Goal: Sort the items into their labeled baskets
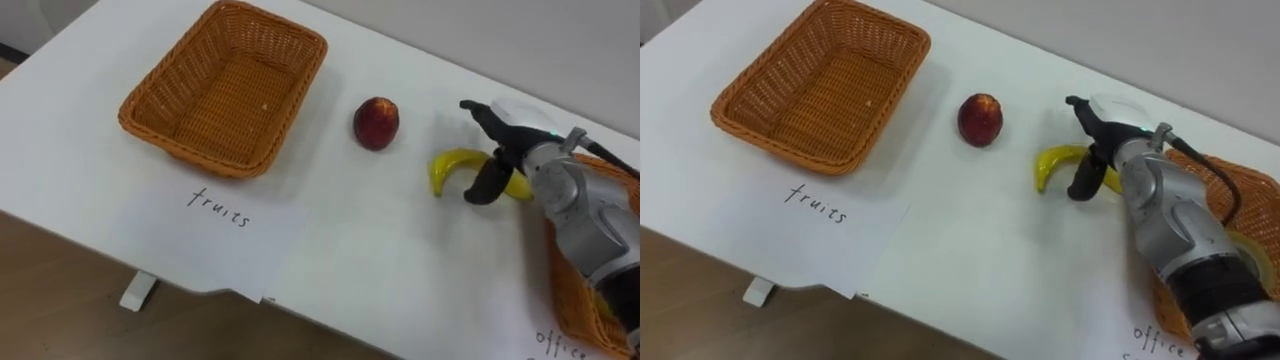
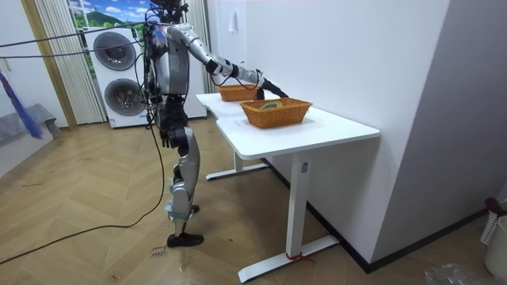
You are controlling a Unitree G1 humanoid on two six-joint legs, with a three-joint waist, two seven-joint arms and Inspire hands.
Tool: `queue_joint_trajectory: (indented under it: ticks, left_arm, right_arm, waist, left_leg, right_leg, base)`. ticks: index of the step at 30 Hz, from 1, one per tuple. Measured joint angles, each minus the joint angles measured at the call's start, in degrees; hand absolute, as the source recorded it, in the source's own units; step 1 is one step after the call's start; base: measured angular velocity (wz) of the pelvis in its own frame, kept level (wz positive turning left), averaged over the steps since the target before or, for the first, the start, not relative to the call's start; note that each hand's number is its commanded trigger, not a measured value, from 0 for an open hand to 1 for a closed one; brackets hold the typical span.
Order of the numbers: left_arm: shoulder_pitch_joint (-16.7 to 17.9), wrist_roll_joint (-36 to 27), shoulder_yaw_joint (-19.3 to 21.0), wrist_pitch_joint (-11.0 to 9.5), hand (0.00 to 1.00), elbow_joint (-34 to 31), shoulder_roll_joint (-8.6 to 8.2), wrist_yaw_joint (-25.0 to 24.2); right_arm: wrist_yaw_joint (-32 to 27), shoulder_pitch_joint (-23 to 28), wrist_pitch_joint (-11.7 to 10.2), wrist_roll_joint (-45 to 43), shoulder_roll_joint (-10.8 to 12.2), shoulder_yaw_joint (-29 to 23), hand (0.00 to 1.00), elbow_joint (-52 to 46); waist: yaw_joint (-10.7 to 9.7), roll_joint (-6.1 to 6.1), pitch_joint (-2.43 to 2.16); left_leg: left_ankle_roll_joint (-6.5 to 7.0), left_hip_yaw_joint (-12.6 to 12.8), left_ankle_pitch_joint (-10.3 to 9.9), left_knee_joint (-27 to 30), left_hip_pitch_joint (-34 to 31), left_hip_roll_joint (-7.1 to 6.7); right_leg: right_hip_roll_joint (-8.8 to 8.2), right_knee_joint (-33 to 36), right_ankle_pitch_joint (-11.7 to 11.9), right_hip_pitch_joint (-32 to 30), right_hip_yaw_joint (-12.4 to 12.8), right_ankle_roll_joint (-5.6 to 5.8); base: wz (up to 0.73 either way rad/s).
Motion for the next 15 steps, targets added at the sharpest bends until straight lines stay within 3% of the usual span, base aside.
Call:
queue_joint_trajectory:
  ticks: [6,10,15]
  left_arm:
    - [-0.12,-0.01,-1.49,-0.04,0.00,0.48,-0.09,1.21]
    - [-0.55,-0.01,-2.18,-0.04,0.00,0.64,-0.33,1.23]
    - [-1.90,-0.09,-2.32,-0.40,0.00,0.77,-0.31,1.23]
  right_arm:
    - [-3.43,-1.80,-1.14,0.38,0.03,0.05,0.00,4.69]
    - [-4.27,-1.81,-2.25,0.43,0.05,0.09,0.00,4.77]
    - [-5.03,-3.04,-3.34,0.80,0.05,0.13,0.00,7.25]
  waist:
    - [0.36,0.07,0.04]
    - [0.79,0.79,0.37]
    - [1.05,1.56,0.20]
  left_leg:
    - [-0.02,-1.83,0.01,0.92,-1.46,-0.21]
    - [-0.02,-1.91,0.01,1.42,-1.87,-0.24]
    - [-0.06,-2.03,0.14,1.69,-2.42,-0.25]
  right_leg:
    - [-0.04,-0.05,0.00,-0.08,-2.25,0.00]
    - [-0.08,-0.05,0.00,-0.14,-2.66,0.00]
    - [-0.05,-0.02,0.17,-0.41,-2.72,-0.25]
  base:
    - [0.17]
    - [0.03]
    - [0.01]
